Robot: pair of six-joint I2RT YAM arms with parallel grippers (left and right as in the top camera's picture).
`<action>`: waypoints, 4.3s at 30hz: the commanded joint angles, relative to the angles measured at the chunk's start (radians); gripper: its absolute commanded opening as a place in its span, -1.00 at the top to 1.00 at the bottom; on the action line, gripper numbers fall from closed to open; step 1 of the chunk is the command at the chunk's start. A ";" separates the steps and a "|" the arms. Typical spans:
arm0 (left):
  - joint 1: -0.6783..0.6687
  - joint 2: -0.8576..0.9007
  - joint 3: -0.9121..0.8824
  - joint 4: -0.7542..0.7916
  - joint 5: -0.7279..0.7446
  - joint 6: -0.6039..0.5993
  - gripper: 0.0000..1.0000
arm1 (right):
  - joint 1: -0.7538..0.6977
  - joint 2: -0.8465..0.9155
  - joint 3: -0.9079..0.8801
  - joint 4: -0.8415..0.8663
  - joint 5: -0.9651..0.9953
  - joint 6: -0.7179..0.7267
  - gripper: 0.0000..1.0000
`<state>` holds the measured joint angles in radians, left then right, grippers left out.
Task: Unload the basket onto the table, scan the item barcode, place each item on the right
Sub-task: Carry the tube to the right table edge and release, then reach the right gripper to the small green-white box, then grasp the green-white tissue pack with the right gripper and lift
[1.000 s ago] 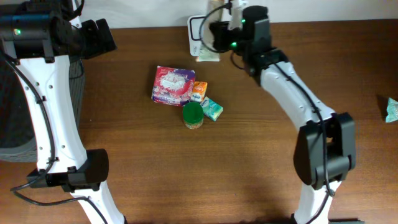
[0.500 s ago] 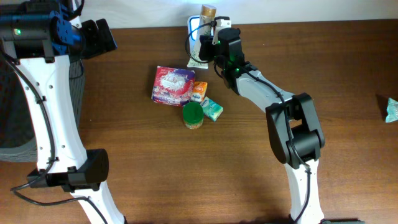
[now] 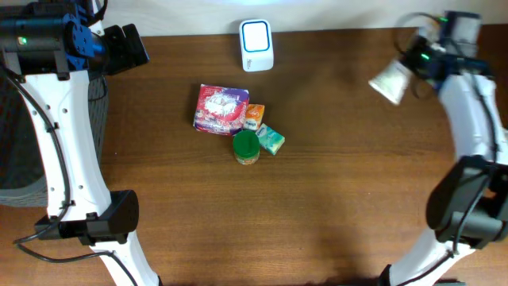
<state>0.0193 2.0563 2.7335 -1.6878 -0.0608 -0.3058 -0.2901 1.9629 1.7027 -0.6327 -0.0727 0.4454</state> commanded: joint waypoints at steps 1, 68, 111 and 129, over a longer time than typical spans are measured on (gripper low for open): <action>0.003 -0.019 0.010 0.000 -0.008 0.008 -0.98 | -0.144 -0.009 0.006 -0.127 0.104 -0.026 0.92; 0.003 -0.019 0.010 0.000 -0.008 0.008 -0.98 | 0.608 0.323 0.000 -0.236 -0.443 -0.519 0.04; 0.003 -0.019 0.010 0.000 -0.007 0.008 -0.98 | 0.323 0.319 0.188 -0.426 -1.407 -0.676 0.92; 0.003 -0.019 0.010 0.000 -0.007 0.008 -0.98 | 0.369 0.319 0.188 -0.407 -1.462 -0.939 0.92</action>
<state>0.0193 2.0563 2.7335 -1.6875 -0.0608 -0.3058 0.0841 2.2807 1.8755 -1.0504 -1.5169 -0.4217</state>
